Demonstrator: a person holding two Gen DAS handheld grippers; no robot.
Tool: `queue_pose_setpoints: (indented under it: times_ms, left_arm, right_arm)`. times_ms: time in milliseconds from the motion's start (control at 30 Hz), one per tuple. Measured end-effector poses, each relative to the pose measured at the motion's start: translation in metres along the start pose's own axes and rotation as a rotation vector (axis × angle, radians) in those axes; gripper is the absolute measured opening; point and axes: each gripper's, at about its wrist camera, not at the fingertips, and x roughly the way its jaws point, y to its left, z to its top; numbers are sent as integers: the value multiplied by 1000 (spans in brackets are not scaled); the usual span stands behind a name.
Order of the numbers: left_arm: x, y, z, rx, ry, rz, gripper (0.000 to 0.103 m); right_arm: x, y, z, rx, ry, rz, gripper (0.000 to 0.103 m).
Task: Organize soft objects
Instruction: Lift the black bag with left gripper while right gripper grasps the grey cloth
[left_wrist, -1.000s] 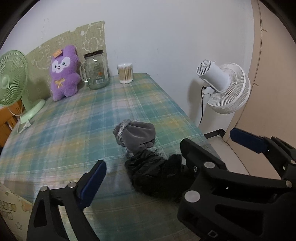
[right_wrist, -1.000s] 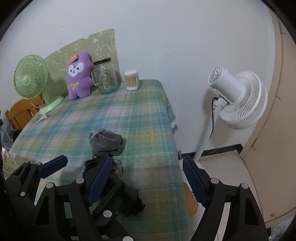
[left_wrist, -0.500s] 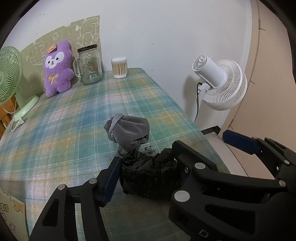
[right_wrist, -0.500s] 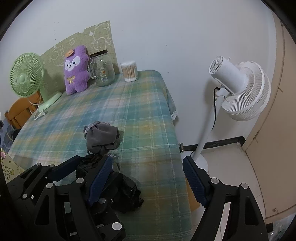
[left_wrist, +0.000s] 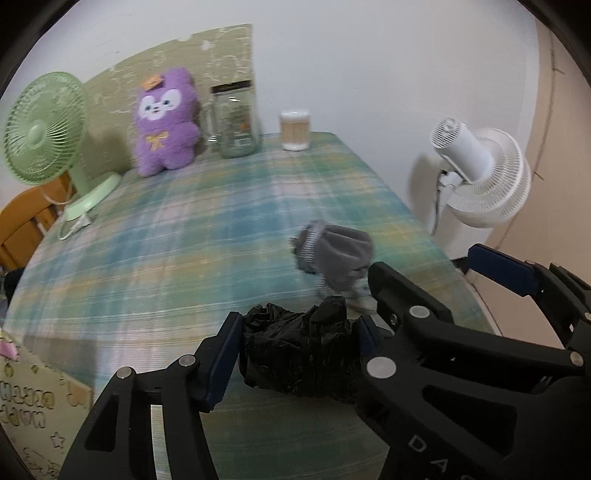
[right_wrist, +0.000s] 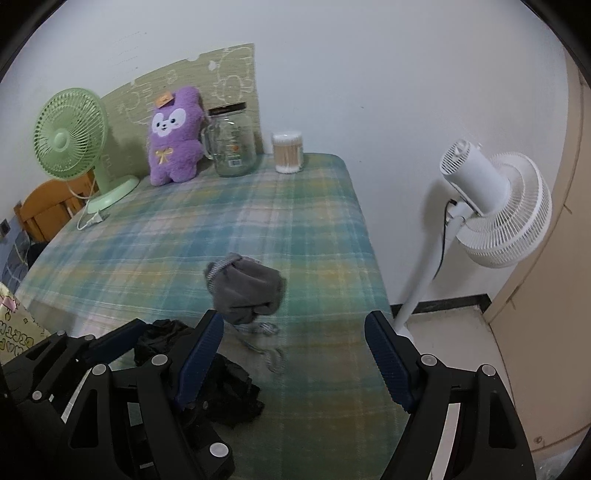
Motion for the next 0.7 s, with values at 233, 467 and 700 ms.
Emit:
queue_pose_setpoints:
  times_ms: [233,467,700]
  left_arm:
    - [5,23,3,-62,21,48,64]
    - [11,38,6,-88,24,88,64]
    - [15,39,6,-78,19,111,64]
  right_arm:
    - [12,19,10,-41,0,30,82]
    - [28,30,17,-40,19,37,82]
    - [50,27,15,-1,81,31,75]
